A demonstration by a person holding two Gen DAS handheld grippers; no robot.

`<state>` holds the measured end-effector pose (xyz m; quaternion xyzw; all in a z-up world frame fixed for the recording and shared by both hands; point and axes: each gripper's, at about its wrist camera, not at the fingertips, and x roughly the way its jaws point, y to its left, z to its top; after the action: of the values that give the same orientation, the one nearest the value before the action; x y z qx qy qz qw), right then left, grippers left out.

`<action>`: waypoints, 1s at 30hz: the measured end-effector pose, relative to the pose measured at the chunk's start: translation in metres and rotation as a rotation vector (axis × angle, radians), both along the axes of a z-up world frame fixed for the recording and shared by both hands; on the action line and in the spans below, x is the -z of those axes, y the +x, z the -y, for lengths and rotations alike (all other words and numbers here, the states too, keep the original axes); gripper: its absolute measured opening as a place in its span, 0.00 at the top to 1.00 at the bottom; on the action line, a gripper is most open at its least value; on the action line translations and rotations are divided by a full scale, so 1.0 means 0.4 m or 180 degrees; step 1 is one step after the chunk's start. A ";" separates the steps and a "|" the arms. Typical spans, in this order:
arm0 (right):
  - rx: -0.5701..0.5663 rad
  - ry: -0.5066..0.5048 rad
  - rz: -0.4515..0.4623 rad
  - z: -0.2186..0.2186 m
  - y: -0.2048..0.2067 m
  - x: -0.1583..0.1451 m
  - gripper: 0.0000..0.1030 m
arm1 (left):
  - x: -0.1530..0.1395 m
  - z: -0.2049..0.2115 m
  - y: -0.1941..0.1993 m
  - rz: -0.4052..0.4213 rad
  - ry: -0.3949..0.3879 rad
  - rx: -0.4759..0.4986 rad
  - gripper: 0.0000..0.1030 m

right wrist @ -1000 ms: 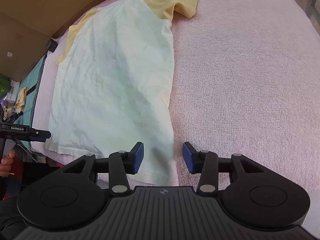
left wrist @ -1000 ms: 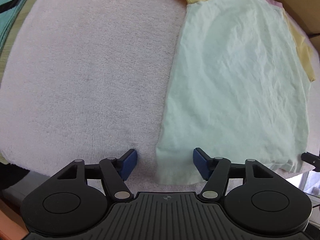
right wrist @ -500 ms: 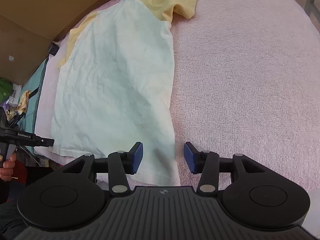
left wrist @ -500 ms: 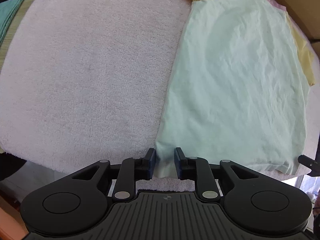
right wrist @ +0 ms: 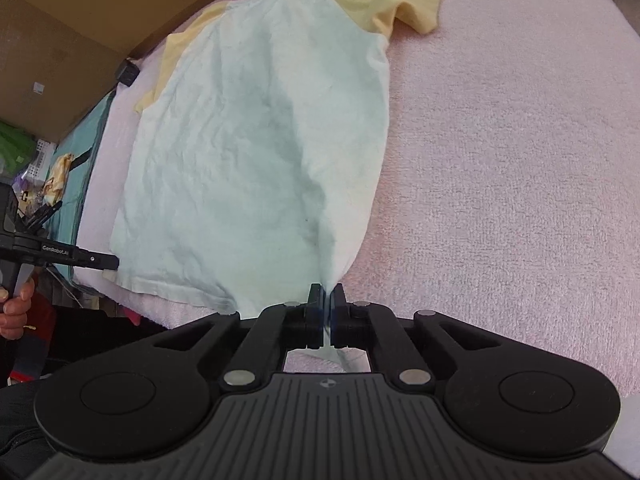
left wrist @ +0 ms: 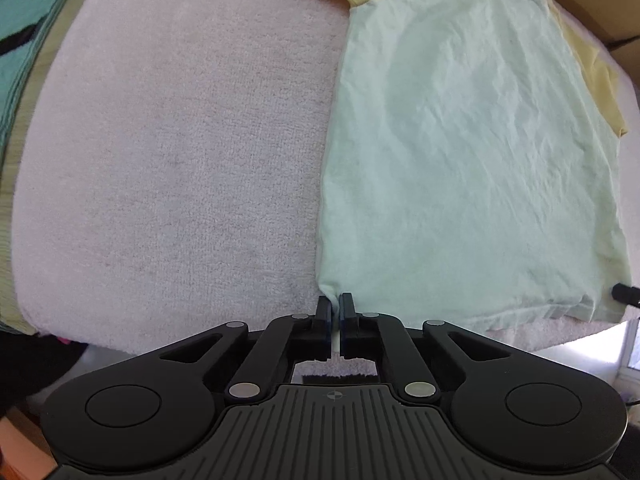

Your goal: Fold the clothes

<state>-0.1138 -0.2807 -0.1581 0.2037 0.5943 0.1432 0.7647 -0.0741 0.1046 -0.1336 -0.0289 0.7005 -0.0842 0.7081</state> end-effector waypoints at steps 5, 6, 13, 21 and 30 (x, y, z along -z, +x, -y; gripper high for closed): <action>-0.0122 0.0096 0.0188 0.011 -0.006 -0.096 0.97 | -0.057 0.010 -0.037 0.0108 0.0096 0.0175 1.00; -0.0145 0.0109 0.0207 0.016 -0.007 -0.112 0.97 | -0.060 0.004 -0.032 0.0124 0.0101 0.0197 1.00; -0.0231 0.0197 0.0171 0.047 -0.024 -0.160 0.97 | -0.068 -0.049 -0.036 0.0130 0.0099 0.0307 1.00; -0.0195 0.0165 0.0004 0.058 -0.039 -0.123 0.97 | -0.070 -0.075 -0.044 -0.0007 0.0095 0.0287 1.00; -0.0386 -0.0871 -0.0004 0.018 -0.034 -0.031 0.61 | 0.000 -0.069 -0.021 0.0065 0.0677 0.0415 0.36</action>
<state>-0.1274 -0.2880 -0.1456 0.0614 0.6200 0.1067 0.7748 -0.0827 0.1321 -0.1335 0.0928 0.6987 -0.0555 0.7072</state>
